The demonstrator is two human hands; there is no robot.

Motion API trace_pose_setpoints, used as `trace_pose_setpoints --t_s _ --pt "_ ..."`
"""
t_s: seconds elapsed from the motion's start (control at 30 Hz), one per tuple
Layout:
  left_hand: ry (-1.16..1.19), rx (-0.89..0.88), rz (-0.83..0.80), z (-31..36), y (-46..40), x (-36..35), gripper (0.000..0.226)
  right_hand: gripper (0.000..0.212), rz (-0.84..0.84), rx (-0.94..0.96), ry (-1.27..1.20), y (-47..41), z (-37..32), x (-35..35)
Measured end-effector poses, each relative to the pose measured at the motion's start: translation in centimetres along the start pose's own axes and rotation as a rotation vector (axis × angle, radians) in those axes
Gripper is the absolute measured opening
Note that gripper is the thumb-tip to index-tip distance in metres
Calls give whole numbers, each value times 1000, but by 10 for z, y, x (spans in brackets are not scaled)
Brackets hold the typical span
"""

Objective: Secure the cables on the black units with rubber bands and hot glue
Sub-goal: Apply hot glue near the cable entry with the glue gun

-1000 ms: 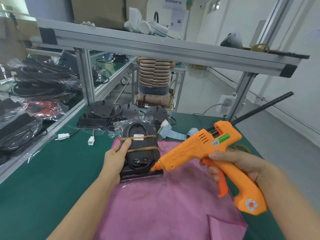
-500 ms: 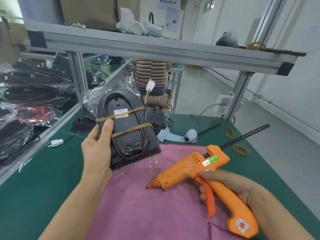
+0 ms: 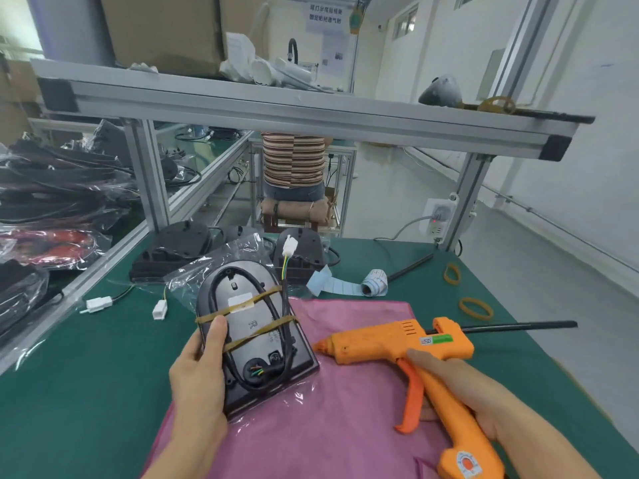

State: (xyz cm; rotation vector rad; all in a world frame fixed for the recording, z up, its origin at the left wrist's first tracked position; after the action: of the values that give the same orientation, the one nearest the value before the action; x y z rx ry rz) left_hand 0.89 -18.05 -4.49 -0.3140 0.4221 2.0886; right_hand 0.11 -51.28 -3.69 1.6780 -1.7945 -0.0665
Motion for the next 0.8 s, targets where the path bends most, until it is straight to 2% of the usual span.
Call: trace_pose_setpoints --t_s 0.07,0.13,0.27,0.37,0.47,0.53,0.57,0.63,0.67,0.7,0.73,0.77,0.8 --pt "-5 -14 7 0 -1 3 20 51 94 12 -9 4 0 -1" --pt "-3 -34 11 1 -1 5 18 55 162 -1 86 7 0 -3" --pt "-16 -76 1 6 0 5 21 59 382 1 736 13 -14 1" --pt "-27 -100 -47 11 3 4 30 51 477 40 973 24 -30 -4" --pt "-58 -127 -73 17 4 4 10 43 564 180 1129 37 -61 -16" --pt "-84 -135 -102 21 6 2 7 49 466 395 912 42 -80 -36" --pt "-101 -136 -121 23 9 0 7 59 300 480 680 43 -88 -52" --pt "-114 -130 -161 27 15 -3 13 89 -165 496 183 53 -105 -93" --pt "-113 -130 -176 31 17 -3 15 91 -335 497 41 57 -111 -111" --pt "-114 -137 -176 34 18 -2 15 82 -441 530 -51 58 -117 -126" --pt "-110 -144 -169 38 17 1 15 62 -480 579 -93 55 -120 -137" --pt "-101 -143 -159 43 16 4 14 45 -490 619 -131 53 -125 -146" --pt "-92 -141 -152 46 13 8 14 38 -492 637 -172 50 -129 -154"
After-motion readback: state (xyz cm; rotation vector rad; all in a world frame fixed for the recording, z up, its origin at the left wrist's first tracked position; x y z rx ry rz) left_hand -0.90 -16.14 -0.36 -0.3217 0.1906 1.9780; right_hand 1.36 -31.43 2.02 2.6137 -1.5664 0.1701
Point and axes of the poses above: each hand's wrist, its own y-axis away from the middle knuckle, its own x-axis out of the back of the hand, z = x × y, the point moved 5 cm from there along -y, towards the middle knuckle, and after that the axes turned 1 degree about -x, right-handed, at the moved point
